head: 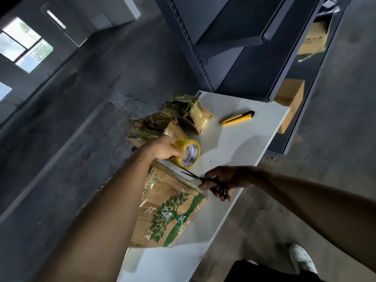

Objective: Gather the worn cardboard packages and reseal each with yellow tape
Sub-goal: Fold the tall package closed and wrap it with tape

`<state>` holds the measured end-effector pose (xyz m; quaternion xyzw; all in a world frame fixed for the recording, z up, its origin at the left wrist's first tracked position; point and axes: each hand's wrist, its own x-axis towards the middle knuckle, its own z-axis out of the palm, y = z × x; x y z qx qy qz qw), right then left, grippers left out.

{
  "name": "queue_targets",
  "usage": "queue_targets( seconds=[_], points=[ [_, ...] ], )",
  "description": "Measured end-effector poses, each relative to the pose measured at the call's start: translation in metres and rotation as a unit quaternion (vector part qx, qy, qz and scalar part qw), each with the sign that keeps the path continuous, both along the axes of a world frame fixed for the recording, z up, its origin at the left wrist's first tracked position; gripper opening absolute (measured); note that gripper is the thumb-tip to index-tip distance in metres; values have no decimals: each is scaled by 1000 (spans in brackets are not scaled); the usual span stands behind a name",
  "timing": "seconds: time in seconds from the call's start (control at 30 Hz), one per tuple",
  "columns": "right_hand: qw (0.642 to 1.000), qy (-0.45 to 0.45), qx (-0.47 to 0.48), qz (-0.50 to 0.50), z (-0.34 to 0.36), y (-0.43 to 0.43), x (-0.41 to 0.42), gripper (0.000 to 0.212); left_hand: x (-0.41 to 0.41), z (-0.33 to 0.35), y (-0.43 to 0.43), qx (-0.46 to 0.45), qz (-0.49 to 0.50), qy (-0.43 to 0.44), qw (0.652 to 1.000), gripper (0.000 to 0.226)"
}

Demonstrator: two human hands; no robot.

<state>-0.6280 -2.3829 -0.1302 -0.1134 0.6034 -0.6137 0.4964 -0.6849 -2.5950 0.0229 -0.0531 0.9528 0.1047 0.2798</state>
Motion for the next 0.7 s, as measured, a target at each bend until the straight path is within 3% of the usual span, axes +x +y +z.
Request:
queue_targets(
  seconds=[0.17, 0.3, 0.5, 0.7],
  points=[
    [1000, 4, 23, -5, -6, -17, -4, 12, -1, -5, -2, -6, -20, 0, 1000, 29],
    [998, 1, 56, -3, -7, -38, -9, 24, -1, -8, -4, -10, -30, 0, 999, 35],
    [1000, 1, -8, 15, 43, -57, 1, 28, -2, -8, -3, 1, -43, 13, 999, 29],
    [997, 71, 18, -15, 42, -56, 6, 24, -3, -10, -5, -3, -49, 10, 999, 29]
  ],
)
